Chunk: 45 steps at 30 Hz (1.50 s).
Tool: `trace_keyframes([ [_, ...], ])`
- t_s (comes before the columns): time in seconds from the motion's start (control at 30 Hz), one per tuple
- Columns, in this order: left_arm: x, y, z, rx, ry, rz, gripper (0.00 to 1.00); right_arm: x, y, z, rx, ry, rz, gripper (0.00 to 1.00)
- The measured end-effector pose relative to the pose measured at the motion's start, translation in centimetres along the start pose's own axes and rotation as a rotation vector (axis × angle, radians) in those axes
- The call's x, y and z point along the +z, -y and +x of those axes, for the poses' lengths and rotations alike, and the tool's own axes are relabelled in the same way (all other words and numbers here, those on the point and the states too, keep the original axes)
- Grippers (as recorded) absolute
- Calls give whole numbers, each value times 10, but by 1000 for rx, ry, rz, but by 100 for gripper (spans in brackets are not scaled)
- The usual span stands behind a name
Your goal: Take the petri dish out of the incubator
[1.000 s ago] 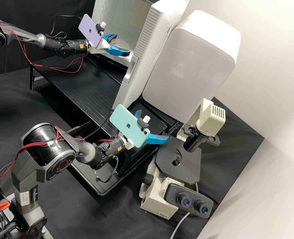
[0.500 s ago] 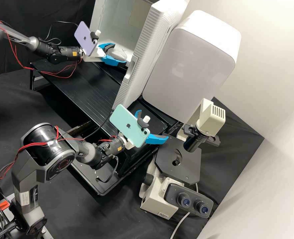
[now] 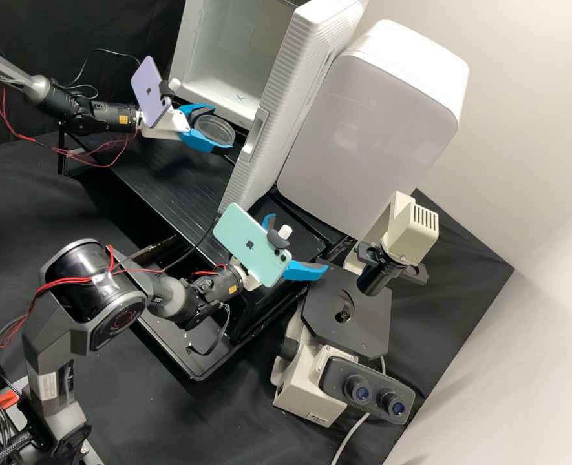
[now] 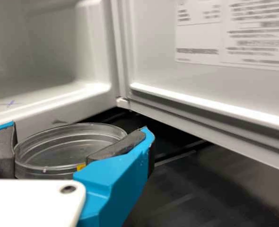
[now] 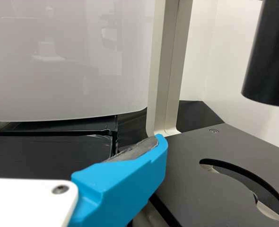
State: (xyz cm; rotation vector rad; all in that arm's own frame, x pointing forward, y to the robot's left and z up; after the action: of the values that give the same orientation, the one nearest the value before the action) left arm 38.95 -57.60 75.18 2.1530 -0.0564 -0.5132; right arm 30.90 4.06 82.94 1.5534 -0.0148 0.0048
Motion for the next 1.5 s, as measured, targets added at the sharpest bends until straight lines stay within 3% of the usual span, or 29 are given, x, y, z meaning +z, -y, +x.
trace_keyframes([
  [0.23, 15, 0, -28, 18, 58, 29, 0, 0, 0, 0, 0, 0, 0, 100],
  [0.47, 29, 9, -56, 9, 130, 50, 0, 0, 0, 0, 0, 0, 0, 100],
  [0.77, 35, 20, -80, 3, 162, 11, 0, 0, 0, 0, 0, 0, 0, 100],
  [1.03, 36, 31, -87, -37, 174, -46, 0, 0, 0, 0, 0, 0, 0, 100],
  [1.5, 32, 40, -93, -76, 190, -61, 0, 0, 0, 0, 0, 0, 0, 100],
])
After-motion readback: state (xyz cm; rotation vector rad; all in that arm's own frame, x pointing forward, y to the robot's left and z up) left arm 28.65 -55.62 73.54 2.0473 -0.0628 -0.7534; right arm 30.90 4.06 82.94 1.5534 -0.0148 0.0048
